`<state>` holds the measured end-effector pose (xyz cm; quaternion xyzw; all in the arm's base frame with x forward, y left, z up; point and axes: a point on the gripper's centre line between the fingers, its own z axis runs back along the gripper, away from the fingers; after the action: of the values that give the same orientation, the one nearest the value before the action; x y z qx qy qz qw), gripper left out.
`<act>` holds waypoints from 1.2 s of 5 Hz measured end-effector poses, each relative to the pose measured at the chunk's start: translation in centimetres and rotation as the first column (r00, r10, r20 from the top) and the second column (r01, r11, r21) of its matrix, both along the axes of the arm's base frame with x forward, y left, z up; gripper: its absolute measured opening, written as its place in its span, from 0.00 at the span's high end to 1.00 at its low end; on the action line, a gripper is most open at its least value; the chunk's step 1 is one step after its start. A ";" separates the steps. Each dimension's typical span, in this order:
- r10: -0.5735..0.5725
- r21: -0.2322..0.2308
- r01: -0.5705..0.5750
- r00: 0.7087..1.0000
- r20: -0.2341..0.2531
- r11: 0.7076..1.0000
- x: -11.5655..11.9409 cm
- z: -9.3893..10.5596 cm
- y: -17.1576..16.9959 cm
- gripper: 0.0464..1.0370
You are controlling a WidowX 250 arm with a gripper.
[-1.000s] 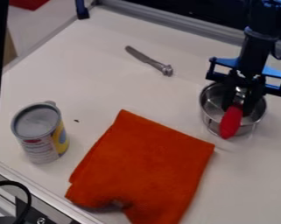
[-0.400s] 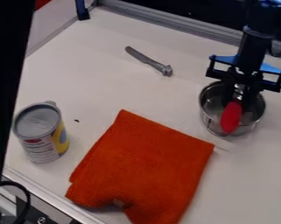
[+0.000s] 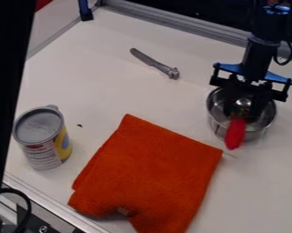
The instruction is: Move the red spoon into the stainless steel pot
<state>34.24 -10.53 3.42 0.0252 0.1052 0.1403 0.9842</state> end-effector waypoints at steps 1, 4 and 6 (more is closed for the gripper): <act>0.043 -0.012 -0.043 0.999 -0.009 0.999 0.1 0.0 0.5 0.13; 0.082 -0.081 -0.069 0.983 0.166 0.994 0.7 4.4 2.1 0.04; 0.119 -0.082 -0.095 0.925 0.360 0.992 2.2 5.0 9.1 0.04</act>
<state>36.46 -1.46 8.41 -0.0380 -0.0735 0.1926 0.9778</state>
